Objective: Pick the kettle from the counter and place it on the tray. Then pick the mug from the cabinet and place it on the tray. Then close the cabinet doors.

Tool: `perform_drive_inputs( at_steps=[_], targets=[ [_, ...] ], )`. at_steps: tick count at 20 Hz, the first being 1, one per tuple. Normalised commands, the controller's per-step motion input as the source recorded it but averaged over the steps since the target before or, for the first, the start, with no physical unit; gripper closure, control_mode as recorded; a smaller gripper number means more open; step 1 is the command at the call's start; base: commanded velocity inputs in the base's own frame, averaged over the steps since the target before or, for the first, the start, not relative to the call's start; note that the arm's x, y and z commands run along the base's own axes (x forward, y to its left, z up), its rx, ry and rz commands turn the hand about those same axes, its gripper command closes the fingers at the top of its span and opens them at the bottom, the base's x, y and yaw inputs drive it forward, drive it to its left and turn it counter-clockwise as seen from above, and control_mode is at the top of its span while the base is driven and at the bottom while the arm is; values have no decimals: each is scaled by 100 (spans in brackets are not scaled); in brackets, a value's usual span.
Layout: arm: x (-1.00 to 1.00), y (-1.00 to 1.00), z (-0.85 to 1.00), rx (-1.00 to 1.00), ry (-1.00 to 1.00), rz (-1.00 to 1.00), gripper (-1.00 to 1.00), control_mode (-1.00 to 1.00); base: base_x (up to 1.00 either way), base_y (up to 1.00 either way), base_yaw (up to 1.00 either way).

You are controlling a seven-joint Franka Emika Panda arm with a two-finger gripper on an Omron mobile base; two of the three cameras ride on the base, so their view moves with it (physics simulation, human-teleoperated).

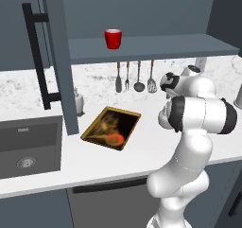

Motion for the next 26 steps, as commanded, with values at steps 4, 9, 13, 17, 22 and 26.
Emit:
perform_drive_inputs(
  at_steps=[4, 9, 13, 17, 22, 26],
  targets=[
    [0, 0, 0, 0, 0, 0, 100, -100, 0, 0, 0],
    [0, 0, 0, 0, 0, 0, 100, -100, 0, 0, 0],
    [-12, 2, 2, 1, -6, 0, 100, -100, 0, 0, 0],
    [-18, 7, 20, 3, -19, 0, 100, -100, 0, 0, 0],
    [-9, 20, 26, 4, -12, -3, 100, -100, 0, 0, 0],
    [-1, 38, 4, 1, -10, -6, 100, -100, 0, 0, 0]
  ],
)
